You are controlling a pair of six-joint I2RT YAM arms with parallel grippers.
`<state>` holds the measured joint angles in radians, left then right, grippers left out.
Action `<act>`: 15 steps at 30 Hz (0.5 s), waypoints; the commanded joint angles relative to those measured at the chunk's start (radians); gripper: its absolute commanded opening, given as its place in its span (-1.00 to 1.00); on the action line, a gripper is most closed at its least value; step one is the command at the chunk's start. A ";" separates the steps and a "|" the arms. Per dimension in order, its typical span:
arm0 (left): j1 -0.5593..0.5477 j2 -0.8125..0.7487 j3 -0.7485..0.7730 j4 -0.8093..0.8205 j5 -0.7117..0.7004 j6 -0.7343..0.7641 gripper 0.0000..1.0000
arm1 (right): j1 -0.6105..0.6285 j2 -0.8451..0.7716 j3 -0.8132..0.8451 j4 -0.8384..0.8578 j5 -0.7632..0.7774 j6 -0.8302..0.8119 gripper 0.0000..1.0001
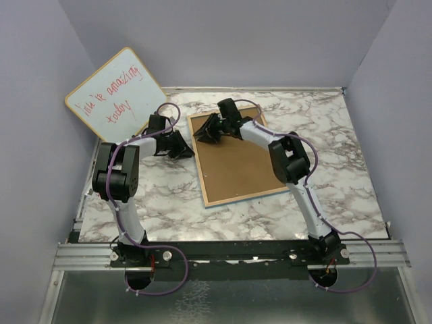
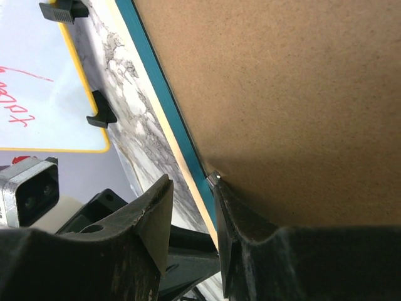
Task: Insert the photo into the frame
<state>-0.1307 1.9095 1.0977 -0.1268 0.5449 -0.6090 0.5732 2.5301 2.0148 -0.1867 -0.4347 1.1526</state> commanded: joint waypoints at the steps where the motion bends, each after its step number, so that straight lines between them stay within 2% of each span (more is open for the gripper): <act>1: -0.010 0.054 -0.035 -0.040 -0.028 0.029 -0.57 | 0.030 0.081 -0.032 0.007 0.034 0.083 -0.24; 9: -0.012 0.051 -0.032 -0.042 -0.034 0.025 -0.58 | 0.036 0.014 -0.158 0.052 0.040 0.260 -0.25; 15: -0.012 0.050 -0.020 -0.051 -0.041 0.032 -0.58 | 0.036 -0.054 -0.209 0.009 0.106 0.234 -0.29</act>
<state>-0.1303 1.9099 1.0977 -0.1246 0.5457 -0.6086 0.5755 2.4794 1.8603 -0.0467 -0.4133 1.3994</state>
